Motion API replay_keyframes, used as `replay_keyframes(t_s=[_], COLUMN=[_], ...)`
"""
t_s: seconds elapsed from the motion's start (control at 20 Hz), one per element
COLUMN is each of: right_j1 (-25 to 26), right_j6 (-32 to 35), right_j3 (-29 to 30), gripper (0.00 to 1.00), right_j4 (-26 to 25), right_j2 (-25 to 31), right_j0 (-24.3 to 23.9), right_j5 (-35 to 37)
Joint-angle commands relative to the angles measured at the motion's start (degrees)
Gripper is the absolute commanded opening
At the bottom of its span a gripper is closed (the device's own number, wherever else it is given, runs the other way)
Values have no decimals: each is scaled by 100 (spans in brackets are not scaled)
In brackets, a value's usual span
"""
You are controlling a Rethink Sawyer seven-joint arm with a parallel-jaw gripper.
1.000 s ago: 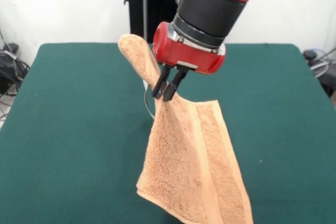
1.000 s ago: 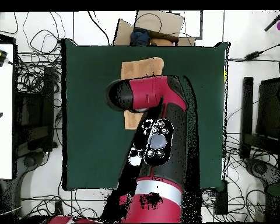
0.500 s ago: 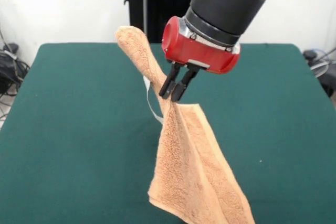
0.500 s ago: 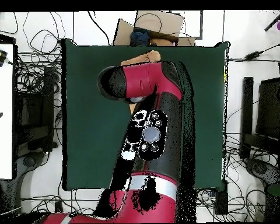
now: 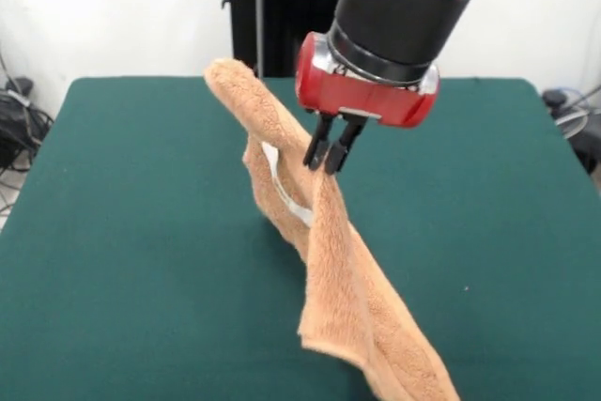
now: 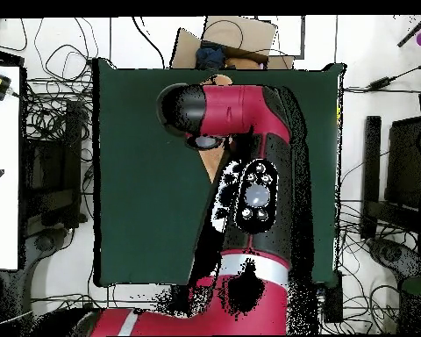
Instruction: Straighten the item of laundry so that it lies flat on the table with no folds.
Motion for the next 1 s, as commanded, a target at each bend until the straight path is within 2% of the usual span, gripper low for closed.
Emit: replay_keyframes(t_s=[0.05, 0.2, 0.4, 0.55, 0.65, 0.75, 0.95, 1.0], right_j1=[373, 575, 757, 792, 726, 594, -254, -378], right_j6=[-269, -359, -658, -645, -431, 345, 1853, 2248], right_j3=[-385, -1061, -1548, -1692, -1496, -976, 1393, 1827], gripper=[0, 0, 0, 0, 0, 0, 0, 0], right_j4=[103, -42, -191, -300, -247, 13, 625, 751], right_j2=[660, 666, 766, 709, 635, 429, 196, 126], right_j0=[-36, 43, 82, 172, 221, 326, 615, 713], right_j5=[1437, 2072, 2376, 2509, 2473, 2840, 1053, 599])
